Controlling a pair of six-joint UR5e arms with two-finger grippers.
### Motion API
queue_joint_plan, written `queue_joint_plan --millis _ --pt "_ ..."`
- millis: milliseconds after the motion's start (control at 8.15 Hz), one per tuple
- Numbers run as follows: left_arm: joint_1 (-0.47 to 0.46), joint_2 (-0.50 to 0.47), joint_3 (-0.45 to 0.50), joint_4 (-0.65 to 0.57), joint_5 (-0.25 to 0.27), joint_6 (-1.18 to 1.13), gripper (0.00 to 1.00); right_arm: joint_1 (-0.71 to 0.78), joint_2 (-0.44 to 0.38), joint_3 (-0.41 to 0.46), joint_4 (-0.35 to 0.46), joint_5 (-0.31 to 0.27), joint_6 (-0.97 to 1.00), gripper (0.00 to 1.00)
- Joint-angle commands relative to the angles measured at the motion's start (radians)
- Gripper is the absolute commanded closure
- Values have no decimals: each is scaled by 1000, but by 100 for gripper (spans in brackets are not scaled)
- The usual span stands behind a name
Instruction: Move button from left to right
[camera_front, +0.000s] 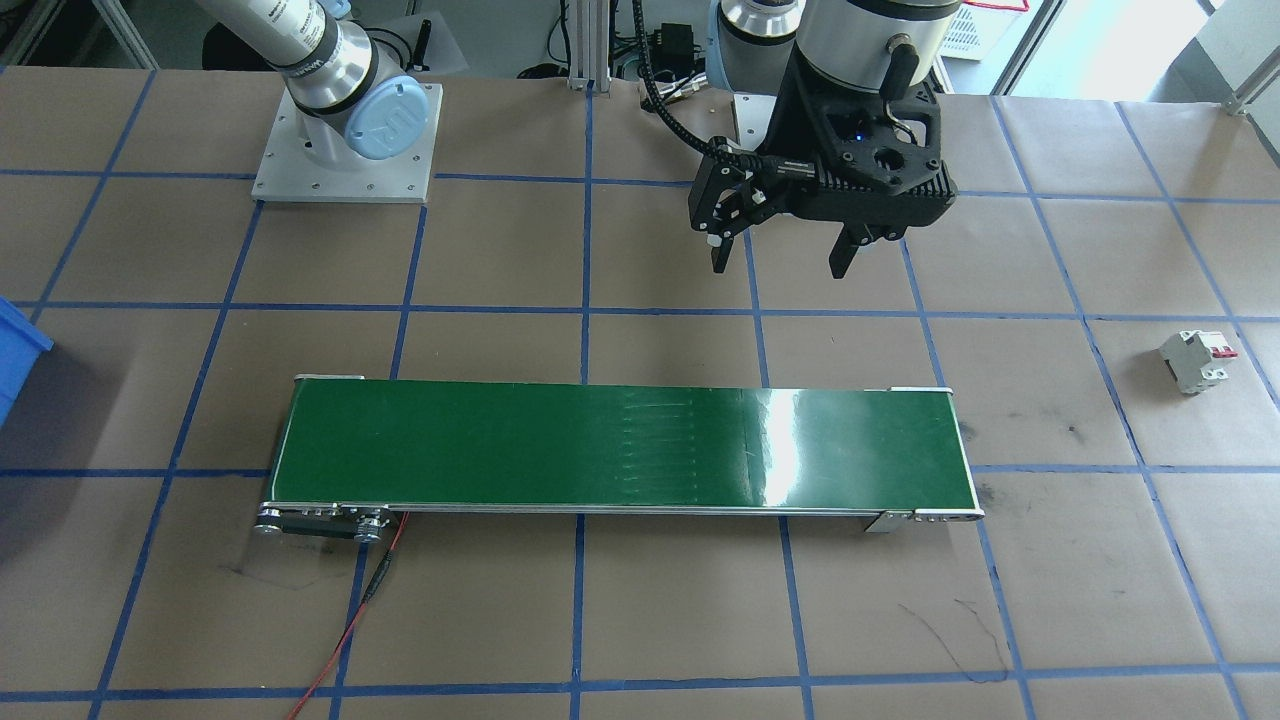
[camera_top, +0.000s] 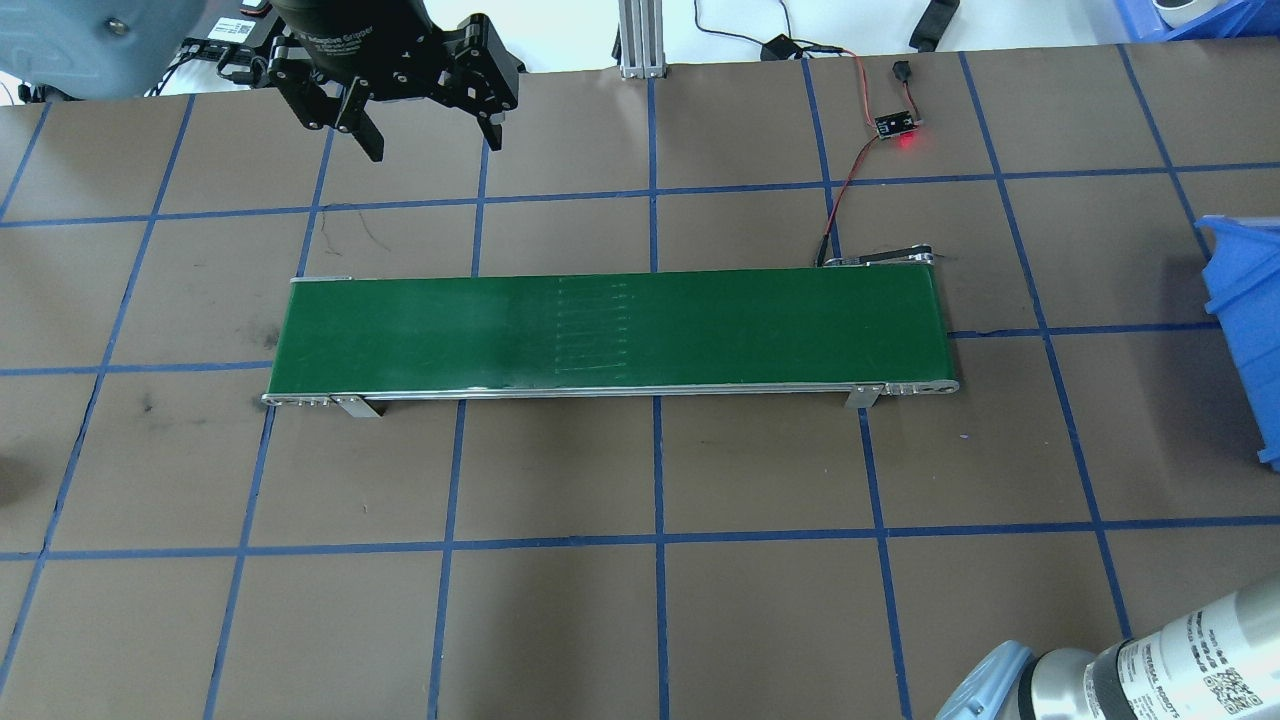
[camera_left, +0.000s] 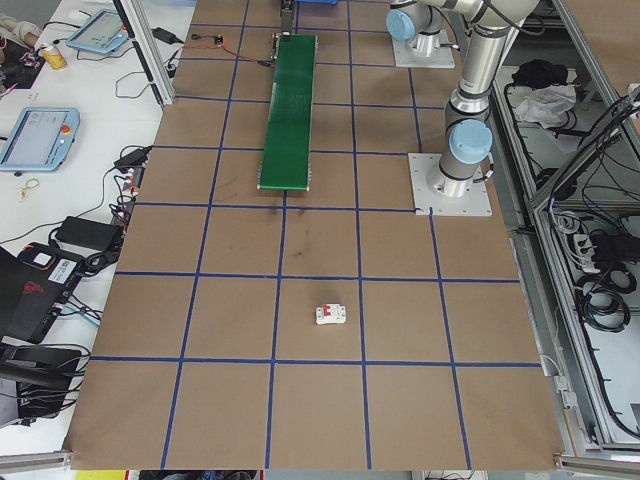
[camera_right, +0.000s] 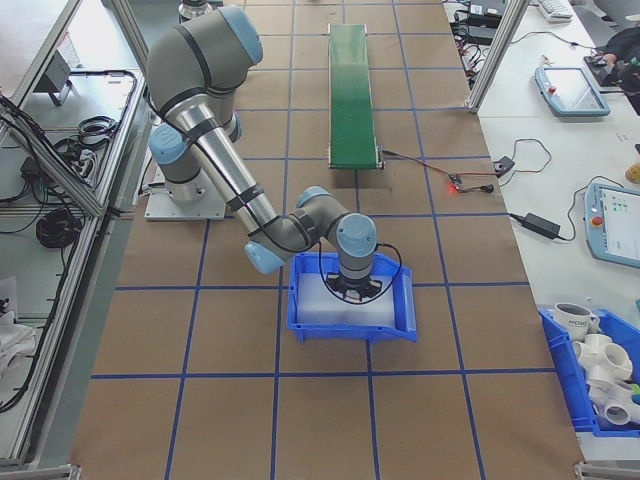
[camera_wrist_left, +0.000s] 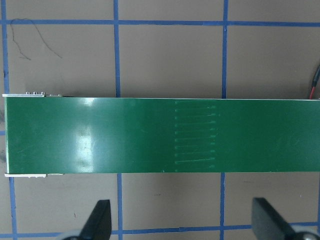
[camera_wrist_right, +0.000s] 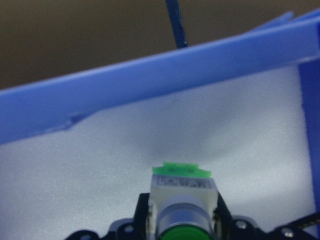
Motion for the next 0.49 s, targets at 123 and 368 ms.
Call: queue_joint_plan --millis 123,368 --pt "0 2 1 1 0 0 0 -12 11 0 -18 -2 -40 3" --pt "0 -1 1 1 0 0 0 -12 -54 2 -1 -5 -31 3"
